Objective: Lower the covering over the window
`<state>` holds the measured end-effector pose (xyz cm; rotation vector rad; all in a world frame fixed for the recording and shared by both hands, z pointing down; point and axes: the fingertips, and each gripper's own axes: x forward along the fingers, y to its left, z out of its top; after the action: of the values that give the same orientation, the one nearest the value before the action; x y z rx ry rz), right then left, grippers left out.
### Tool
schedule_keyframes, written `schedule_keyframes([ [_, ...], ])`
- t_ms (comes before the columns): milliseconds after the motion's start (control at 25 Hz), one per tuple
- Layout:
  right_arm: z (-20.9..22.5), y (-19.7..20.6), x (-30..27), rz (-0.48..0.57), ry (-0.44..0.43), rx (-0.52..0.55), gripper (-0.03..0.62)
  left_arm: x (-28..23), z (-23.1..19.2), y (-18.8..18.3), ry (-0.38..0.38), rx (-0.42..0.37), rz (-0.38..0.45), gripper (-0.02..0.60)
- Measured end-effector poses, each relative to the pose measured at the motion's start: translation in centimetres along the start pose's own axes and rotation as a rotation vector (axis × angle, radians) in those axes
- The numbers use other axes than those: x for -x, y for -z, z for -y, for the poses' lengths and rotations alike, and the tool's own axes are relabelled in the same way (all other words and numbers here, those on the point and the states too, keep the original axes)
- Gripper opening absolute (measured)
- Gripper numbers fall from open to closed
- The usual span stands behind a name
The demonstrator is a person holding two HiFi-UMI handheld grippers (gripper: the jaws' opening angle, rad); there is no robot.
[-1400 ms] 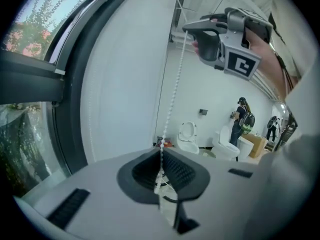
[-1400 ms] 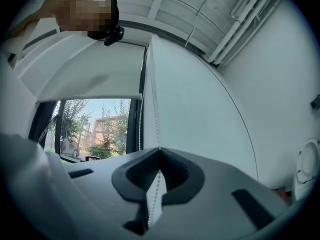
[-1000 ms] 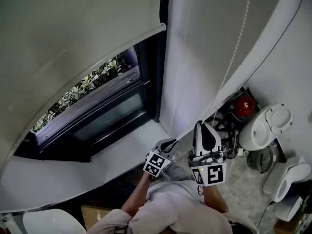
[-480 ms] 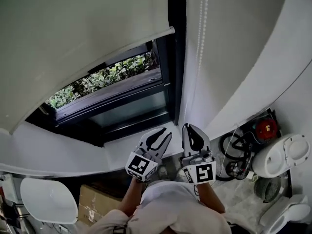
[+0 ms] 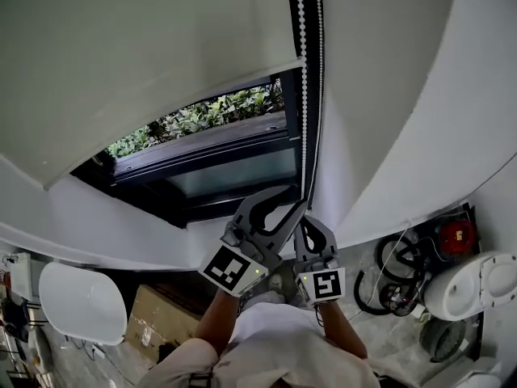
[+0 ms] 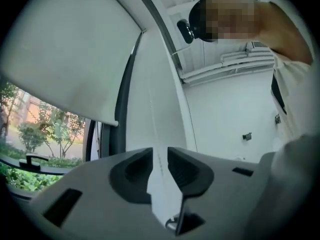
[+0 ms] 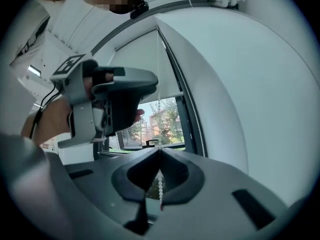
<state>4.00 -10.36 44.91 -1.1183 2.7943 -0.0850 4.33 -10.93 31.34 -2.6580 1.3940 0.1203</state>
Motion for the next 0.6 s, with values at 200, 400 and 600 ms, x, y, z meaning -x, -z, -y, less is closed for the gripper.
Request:
schedule_keyframes([
  [200,-0.3,2.2,0.0,-0.048,0.005,-0.009,-0.003,-1.0,-0.3,-0.2,-0.019,-0.007,0.007,0.084],
  [400,-0.7,5.7,-0.2,-0.125,0.026,-0.019,-0.003,-1.4,-1.4,0.8,-0.028,-0.009,-0.002,0.061],
  [600,-0.6,8.3,-1.0,-0.17,0.071,-0.023,-0.003,-1.3,-2.6,3.1,-0.009,0.02,-0.023,0.023],
])
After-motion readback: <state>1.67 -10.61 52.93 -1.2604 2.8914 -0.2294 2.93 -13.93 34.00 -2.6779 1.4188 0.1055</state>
